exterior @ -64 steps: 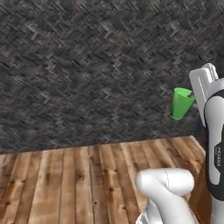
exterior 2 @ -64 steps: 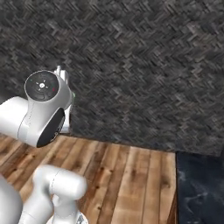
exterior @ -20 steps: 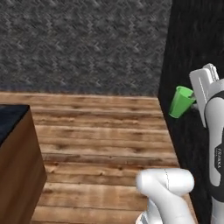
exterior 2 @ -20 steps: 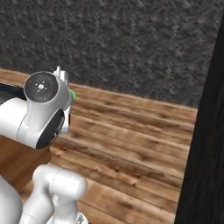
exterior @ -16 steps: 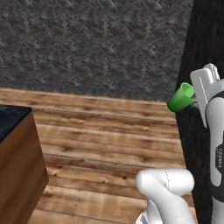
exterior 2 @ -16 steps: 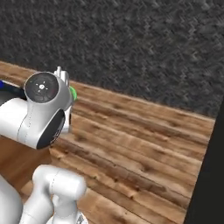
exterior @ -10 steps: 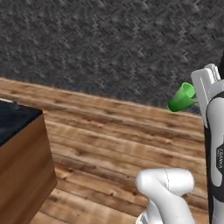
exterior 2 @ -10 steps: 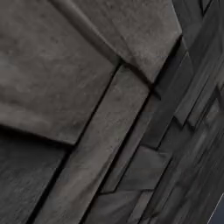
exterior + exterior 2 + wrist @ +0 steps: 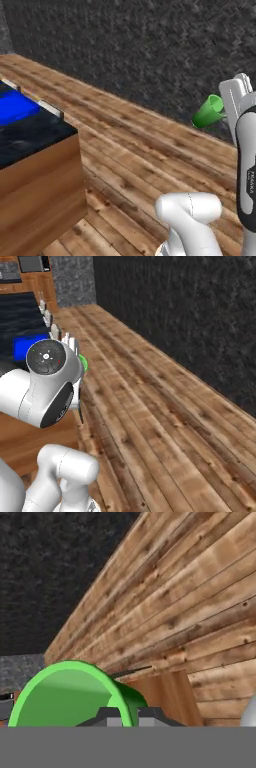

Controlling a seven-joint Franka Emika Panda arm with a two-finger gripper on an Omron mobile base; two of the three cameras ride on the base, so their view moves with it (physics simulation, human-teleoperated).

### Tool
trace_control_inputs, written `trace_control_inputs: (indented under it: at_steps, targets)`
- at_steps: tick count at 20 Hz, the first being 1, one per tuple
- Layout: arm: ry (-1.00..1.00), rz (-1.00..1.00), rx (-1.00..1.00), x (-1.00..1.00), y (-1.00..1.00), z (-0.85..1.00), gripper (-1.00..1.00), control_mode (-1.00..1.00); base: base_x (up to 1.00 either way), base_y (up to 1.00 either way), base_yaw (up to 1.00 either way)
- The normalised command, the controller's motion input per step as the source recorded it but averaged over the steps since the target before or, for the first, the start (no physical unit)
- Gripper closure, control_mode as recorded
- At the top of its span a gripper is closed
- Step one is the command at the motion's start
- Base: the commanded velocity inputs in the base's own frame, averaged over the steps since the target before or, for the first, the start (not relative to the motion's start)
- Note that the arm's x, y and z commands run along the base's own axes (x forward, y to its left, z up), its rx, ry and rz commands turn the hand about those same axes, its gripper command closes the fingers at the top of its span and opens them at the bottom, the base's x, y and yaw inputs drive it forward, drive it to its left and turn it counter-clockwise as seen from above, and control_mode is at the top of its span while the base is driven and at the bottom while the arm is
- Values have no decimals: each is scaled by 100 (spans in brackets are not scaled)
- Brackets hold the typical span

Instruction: There is a tray on the dining counter. Grab the cup, mug, and pitcher and place them on the tray. The pitcher may be placed next to the tray if it cannot fit the tray.

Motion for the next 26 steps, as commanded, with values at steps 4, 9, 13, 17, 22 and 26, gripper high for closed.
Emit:
trace_control_inputs:
  at_steps: [4,9,13,17,22,26]
  targets:
    - [0,0,0,0,0,0,100,100,100,-58,70]
    - [0,0,0,0,0,0,100,100,100,-59,74]
    - [0,0,0,0,0,0,100,100,100,-49,83]
    - [0,0,0,0,0,0,100,100,100,-67,80]
    - [0,0,0,0,0,0,100,100,99,-79,76]
    - [0,0,0,0,0,0,100,100,43,-99,47]
